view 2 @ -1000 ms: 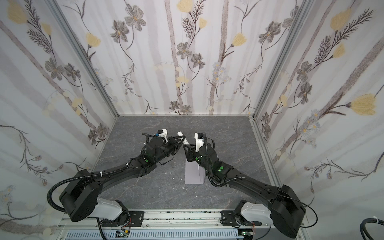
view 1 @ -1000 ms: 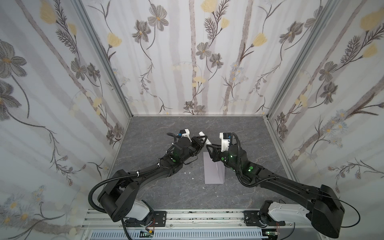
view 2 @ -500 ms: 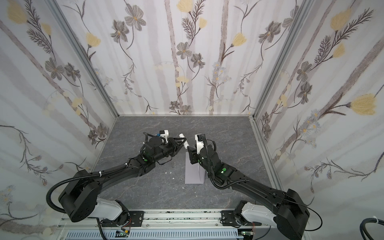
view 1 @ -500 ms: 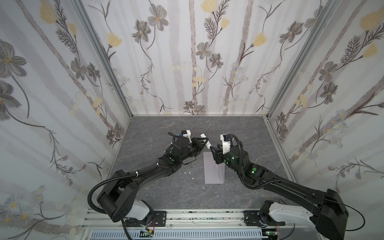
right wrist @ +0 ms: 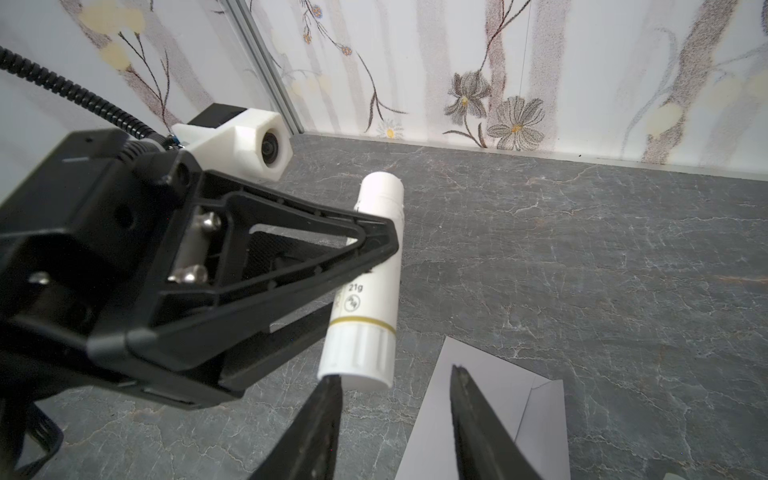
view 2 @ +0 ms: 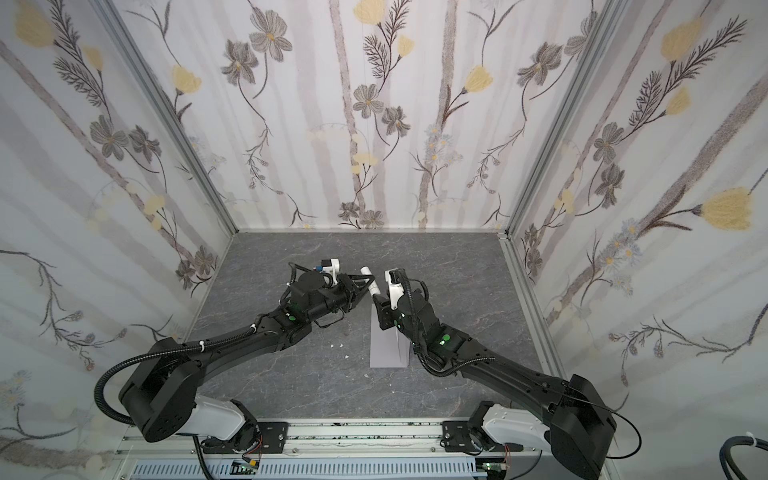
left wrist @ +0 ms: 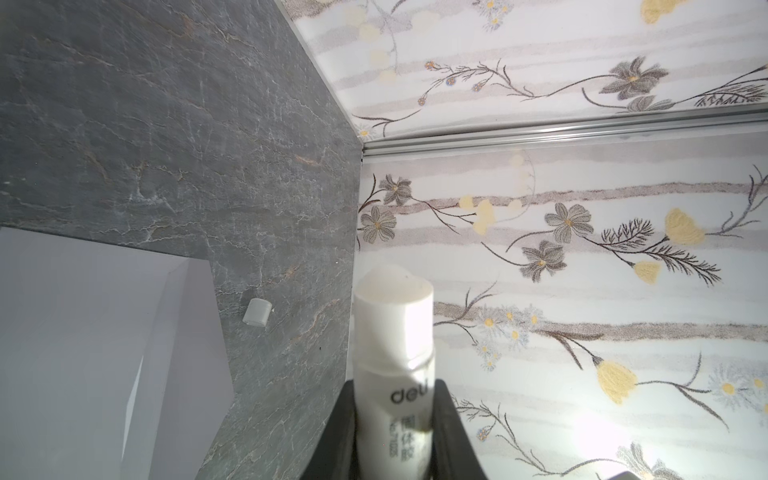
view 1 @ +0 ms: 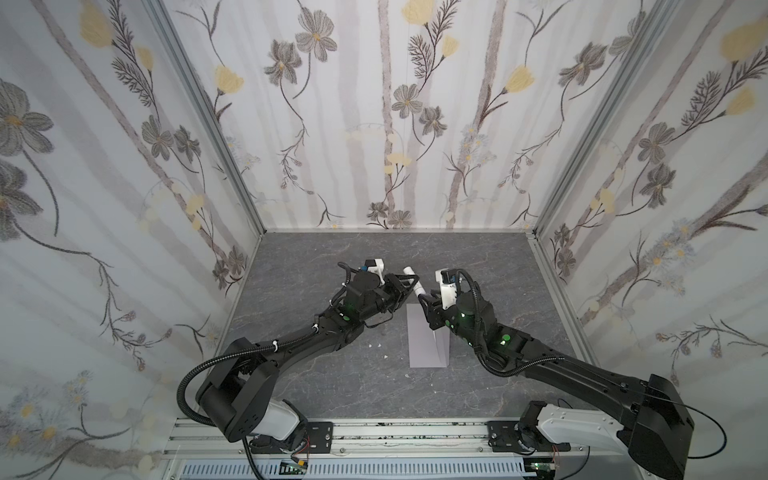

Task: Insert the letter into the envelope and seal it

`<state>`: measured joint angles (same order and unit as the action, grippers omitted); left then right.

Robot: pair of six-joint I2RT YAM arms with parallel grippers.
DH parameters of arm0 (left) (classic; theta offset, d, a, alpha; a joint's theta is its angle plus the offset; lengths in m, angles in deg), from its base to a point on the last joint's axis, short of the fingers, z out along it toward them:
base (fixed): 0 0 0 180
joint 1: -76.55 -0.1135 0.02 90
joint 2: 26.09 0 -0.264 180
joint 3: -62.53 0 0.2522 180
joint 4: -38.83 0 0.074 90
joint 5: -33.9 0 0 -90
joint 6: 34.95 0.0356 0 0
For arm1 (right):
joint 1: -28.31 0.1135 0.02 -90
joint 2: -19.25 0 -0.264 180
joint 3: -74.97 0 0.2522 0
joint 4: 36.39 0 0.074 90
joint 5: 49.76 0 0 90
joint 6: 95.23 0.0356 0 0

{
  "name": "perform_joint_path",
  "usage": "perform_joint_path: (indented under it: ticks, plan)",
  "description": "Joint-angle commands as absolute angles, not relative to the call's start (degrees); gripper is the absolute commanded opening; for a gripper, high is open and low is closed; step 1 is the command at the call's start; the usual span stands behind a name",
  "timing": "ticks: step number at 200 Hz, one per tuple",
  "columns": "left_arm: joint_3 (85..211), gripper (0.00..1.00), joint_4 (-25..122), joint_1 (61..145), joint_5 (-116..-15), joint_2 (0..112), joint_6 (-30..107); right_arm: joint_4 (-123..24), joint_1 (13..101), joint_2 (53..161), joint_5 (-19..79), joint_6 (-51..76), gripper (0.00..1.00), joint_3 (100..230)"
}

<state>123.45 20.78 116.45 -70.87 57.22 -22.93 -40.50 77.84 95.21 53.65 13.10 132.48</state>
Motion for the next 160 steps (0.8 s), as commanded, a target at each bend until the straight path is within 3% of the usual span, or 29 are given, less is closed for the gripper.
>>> perform_joint_path:
  ticks: [1,160]
  plan:
    - [124.02,0.00,19.28,116.55,-71.78,57.48,-22.70,-38.59,77.96,95.84,52.28,12.21,0.44,133.98]
    - [124.85,0.00,19.10,115.87,-71.35,57.98,-22.88,-40.21,78.11,94.94,52.50,11.65,0.56,133.85]
